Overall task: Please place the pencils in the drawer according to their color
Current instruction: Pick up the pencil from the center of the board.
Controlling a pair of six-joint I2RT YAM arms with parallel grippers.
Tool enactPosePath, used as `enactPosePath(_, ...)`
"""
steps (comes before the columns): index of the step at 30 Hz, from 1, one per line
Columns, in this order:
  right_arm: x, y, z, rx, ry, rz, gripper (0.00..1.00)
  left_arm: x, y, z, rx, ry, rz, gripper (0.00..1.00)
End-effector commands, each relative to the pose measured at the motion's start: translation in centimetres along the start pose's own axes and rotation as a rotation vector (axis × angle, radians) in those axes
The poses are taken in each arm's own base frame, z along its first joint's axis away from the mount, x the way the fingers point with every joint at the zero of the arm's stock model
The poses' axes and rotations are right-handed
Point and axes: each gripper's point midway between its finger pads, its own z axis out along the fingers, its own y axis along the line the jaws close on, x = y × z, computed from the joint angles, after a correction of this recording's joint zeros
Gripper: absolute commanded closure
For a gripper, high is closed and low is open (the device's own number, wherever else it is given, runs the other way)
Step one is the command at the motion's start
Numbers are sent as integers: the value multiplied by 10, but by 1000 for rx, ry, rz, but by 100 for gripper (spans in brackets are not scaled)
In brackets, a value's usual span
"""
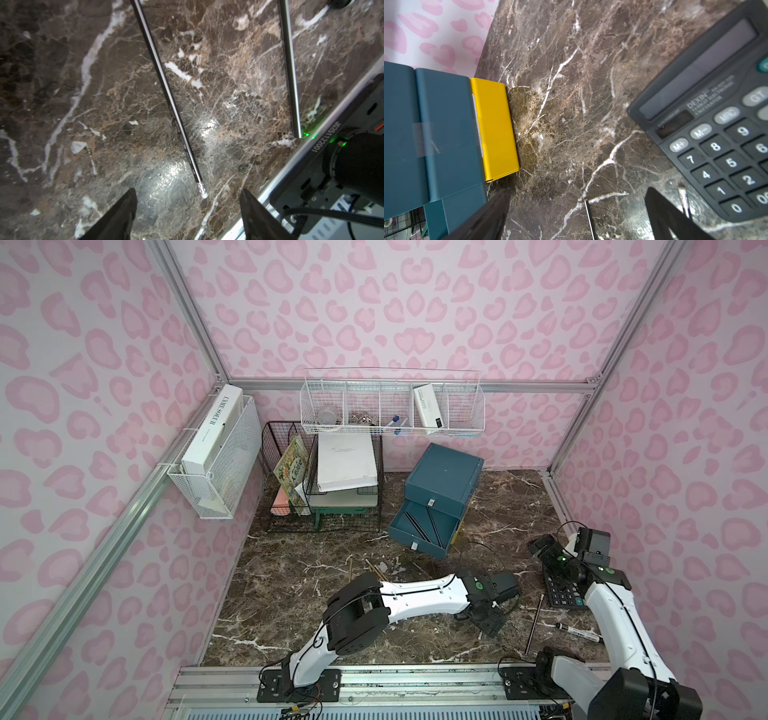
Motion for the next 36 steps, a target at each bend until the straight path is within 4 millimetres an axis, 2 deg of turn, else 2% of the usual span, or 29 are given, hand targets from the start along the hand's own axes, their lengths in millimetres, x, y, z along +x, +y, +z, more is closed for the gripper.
enactPosePath(1, 4, -8, -1, 33, 5, 49, 0, 9, 0, 7, 5, 45, 39, 22)
enactPosePath(18, 16, -17, -19, 57, -9, 135, 0, 42, 33, 38, -139, 163, 65, 24)
enactPosePath(22, 24, -19, -16, 45, 12, 149, 0, 39, 40, 39, -168, 154, 75, 30)
enactPosePath(26, 30, -17, -12, 17, 39, 151, 0, 33, 41, 41, -173, 155, 63, 40)
enactPosePath(36, 26, 8, -20, -74, 59, 73, 0, 19, 34, 51, -160, 147, 28, 61)
